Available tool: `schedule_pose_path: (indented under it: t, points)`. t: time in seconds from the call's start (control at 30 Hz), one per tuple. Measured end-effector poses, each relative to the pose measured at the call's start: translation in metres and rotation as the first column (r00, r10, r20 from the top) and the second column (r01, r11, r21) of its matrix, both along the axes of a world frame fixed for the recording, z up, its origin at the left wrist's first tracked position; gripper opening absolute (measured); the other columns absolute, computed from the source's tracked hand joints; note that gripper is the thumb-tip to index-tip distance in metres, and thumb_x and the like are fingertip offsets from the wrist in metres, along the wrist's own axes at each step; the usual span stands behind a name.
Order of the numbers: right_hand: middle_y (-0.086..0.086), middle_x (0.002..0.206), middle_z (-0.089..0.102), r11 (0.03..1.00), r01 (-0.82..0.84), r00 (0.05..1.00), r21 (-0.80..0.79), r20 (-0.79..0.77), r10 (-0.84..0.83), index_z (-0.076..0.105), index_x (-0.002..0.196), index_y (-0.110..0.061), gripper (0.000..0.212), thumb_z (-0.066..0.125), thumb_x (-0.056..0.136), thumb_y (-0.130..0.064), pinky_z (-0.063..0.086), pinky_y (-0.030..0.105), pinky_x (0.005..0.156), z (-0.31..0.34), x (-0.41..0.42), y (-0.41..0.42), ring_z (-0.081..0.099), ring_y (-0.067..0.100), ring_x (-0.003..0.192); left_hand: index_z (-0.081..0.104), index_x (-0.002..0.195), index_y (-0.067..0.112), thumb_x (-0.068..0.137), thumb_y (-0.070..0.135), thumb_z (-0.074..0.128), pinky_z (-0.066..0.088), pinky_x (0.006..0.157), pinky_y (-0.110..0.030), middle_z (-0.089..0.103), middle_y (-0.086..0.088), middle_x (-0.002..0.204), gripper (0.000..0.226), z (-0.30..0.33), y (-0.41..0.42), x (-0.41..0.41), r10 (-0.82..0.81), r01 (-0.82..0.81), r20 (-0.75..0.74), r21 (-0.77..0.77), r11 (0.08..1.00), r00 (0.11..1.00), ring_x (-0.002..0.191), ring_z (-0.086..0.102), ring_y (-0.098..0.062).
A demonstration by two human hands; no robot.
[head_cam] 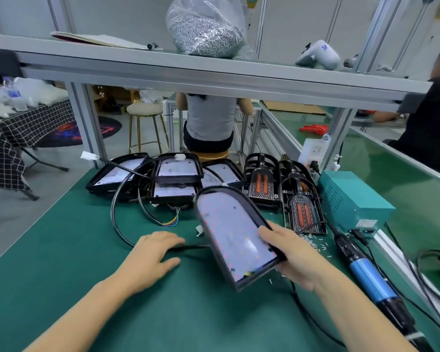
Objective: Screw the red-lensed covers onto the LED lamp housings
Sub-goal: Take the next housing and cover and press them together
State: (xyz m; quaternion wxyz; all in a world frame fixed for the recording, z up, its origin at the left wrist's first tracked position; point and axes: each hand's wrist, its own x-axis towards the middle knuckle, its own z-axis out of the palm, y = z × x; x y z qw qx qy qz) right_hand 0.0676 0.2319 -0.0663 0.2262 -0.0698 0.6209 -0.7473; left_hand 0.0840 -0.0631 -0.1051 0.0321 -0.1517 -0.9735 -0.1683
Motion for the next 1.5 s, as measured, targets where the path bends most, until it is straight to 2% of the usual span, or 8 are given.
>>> schedule_pose_path:
  t: [0.1, 0.23, 0.47, 0.8, 0.97, 1.13, 1.33, 1.5]
  points:
    - [0.004, 0.086, 0.049, 0.947, -0.075, 0.989, 0.311, -0.097, 0.110, 0.054, 0.119, 0.006, 0.046, 0.063, 0.093, -0.031, 0.035, 0.016, 0.059, -0.007, 0.001, -0.002, 0.045, 0.009, 0.071, 0.067, 0.112, 0.014, 0.092, 0.004, 0.054, 0.037, 0.094, -0.021, 0.067, 0.002, 0.114, 0.025, 0.003, 0.009, 0.005, 0.154, -0.172, 0.078, 0.397, 0.902, 0.985, 0.109, 0.057, -0.015]
    - [0.012, 0.078, 0.047, 0.834, -0.159, 0.941, 0.528, -0.174, 0.289, 0.056, 0.102, 0.004, 0.037, 0.057, 0.096, -0.032, 0.031, 0.023, 0.068, -0.008, -0.002, -0.005, 0.041, 0.011, 0.075, 0.064, 0.111, 0.020, 0.098, 0.033, 0.046, 0.044, 0.081, -0.028, 0.073, -0.003, 0.094, 0.025, 0.020, 0.036, 0.007, 0.174, -0.560, 0.533, 0.794, 0.236, 0.828, 0.084, 0.065, -0.015]
    - [-0.008, 0.065, 0.046, 0.633, -0.024, 0.885, 0.774, -0.279, 0.374, 0.058, 0.076, -0.016, 0.028, 0.060, 0.095, -0.037, 0.033, 0.027, 0.061, -0.008, -0.012, -0.009, 0.040, 0.009, 0.061, 0.063, 0.101, 0.016, 0.063, 0.015, 0.074, 0.047, 0.073, -0.027, 0.069, 0.001, 0.094, 0.039, 0.012, 0.056, 0.004, 0.202, -0.514, 0.478, 0.730, 0.450, 0.855, 0.082, 0.063, -0.013]
    - [0.010, 0.084, 0.064, 0.505, 0.280, 0.754, 0.817, -0.513, 0.411, 0.061, 0.096, -0.007, 0.025, 0.053, 0.098, -0.032, 0.049, 0.040, 0.079, 0.001, 0.007, -0.016, 0.059, 0.029, 0.085, 0.070, 0.094, 0.016, 0.077, -0.006, 0.068, 0.052, 0.063, -0.026, 0.074, 0.001, 0.082, 0.028, -0.002, 0.063, 0.004, 0.289, -0.486, 0.399, 0.788, 0.377, 0.870, 0.070, 0.067, -0.014]
    - [-0.007, 0.083, 0.061, 0.534, 0.485, 0.684, 0.692, -0.681, 0.261, 0.067, 0.091, -0.022, 0.016, 0.054, 0.097, -0.027, 0.047, 0.032, 0.077, 0.012, 0.001, -0.010, 0.056, 0.015, 0.080, 0.062, 0.109, 0.017, 0.078, 0.002, 0.072, 0.049, 0.087, -0.033, 0.068, 0.005, 0.101, 0.036, -0.012, 0.062, 0.010, 0.350, -0.467, 0.336, 0.780, 0.416, 0.874, 0.093, 0.064, -0.016]
    - [0.003, 0.116, 0.062, 0.295, 0.635, 0.734, 0.715, -0.677, 0.060, 0.062, 0.124, -0.015, 0.031, 0.054, 0.099, -0.030, 0.048, 0.033, 0.082, 0.018, -0.049, 0.016, 0.059, 0.023, 0.101, 0.059, 0.112, 0.021, 0.082, 0.002, 0.067, 0.041, 0.087, -0.027, 0.064, 0.010, 0.103, 0.036, -0.017, 0.067, 0.013, 0.388, -0.430, 0.270, 0.797, 0.424, 0.881, 0.098, 0.060, -0.012]
    - [0.005, 0.077, 0.055, -0.018, 0.573, 0.817, 0.819, -0.573, -0.060, 0.049, 0.076, -0.010, 0.026, 0.057, 0.095, -0.026, 0.039, 0.028, 0.060, 0.004, -0.091, 0.026, 0.053, 0.026, 0.073, 0.061, 0.109, 0.020, 0.085, 0.000, 0.063, 0.043, 0.088, -0.030, 0.066, 0.011, 0.102, 0.031, -0.019, 0.069, 0.016, 0.393, -0.418, 0.257, 0.811, 0.409, 0.883, 0.098, 0.061, -0.012]
    - [0.010, 0.113, 0.059, 0.050, 0.659, 0.751, 0.750, -0.653, -0.098, 0.058, 0.111, -0.008, 0.018, 0.052, 0.097, -0.019, 0.036, 0.031, 0.067, -0.007, -0.103, 0.015, 0.062, 0.032, 0.095, 0.062, 0.099, 0.028, 0.085, 0.003, 0.062, 0.046, 0.081, -0.030, 0.068, 0.012, 0.096, 0.029, -0.020, 0.069, 0.018, 0.398, -0.414, 0.252, 0.818, 0.400, 0.882, 0.093, 0.062, -0.008]
